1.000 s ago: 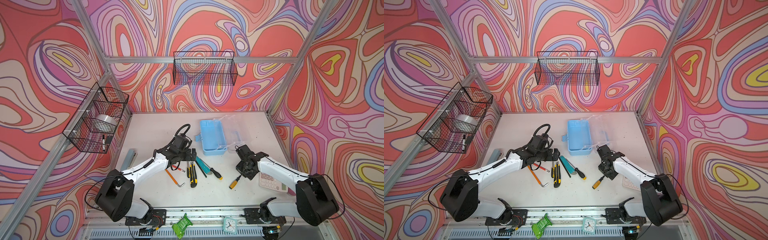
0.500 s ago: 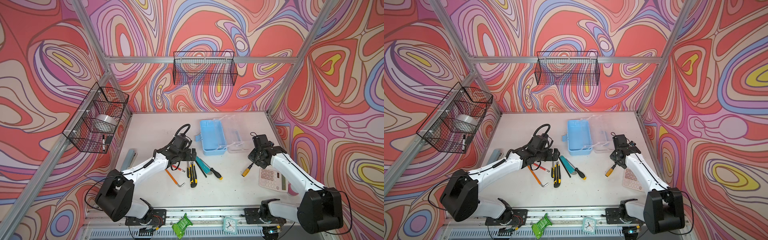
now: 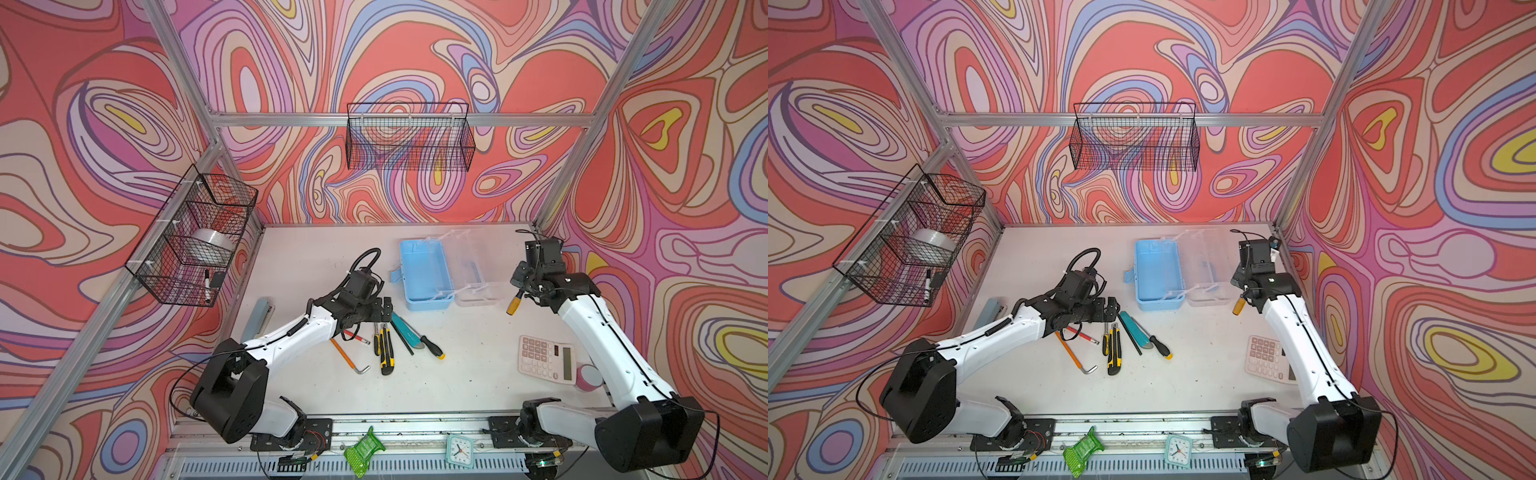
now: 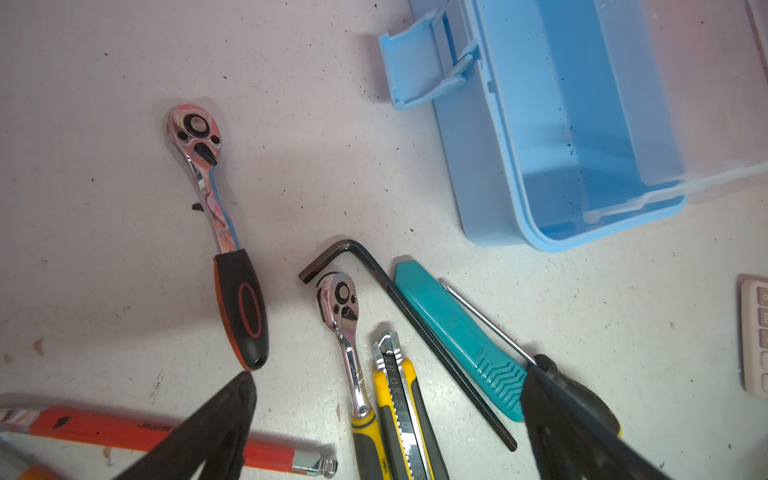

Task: Pack the tool kit
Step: 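Carry the yellow-handled screwdriver with the right gripper over the clear lid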

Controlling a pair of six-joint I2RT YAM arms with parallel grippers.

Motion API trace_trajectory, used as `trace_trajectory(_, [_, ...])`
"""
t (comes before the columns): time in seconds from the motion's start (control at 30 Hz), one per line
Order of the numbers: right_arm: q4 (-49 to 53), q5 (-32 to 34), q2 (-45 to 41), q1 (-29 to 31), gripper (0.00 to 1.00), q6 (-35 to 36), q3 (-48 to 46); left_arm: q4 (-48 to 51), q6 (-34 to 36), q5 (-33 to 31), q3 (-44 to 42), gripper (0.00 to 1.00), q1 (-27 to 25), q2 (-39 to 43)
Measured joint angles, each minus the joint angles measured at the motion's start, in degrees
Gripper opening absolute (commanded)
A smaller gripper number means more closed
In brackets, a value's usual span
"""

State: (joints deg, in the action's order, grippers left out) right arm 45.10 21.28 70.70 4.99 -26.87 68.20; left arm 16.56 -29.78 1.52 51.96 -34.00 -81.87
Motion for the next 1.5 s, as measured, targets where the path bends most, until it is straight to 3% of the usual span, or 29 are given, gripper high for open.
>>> trace_trajectory(0.27, [-3.9,-2.0,7.1,0.0,0.0,10.1,9.4,0.8,0.2,0.1,0.0,1.0,0.0,-0.1])
trace_trajectory(0.63, [-8.4,-10.5,21.4,0.0,0.0,18.4,21.9,1.9,0.2,0.6,1.1,1.0,0.0,-1.7])
trace_trajectory(1.03, [-8.2,-17.4,34.5,0.0,0.0,22.4,28.9,4.1,0.1,0.3,2.4,1.0,0.0,-2.3])
trace_trajectory(1.5, [-4.6,-22.6,41.4,0.0,0.0,23.3,32.4,5.4,0.0,-0.1,3.7,1.0,0.0,-3.1])
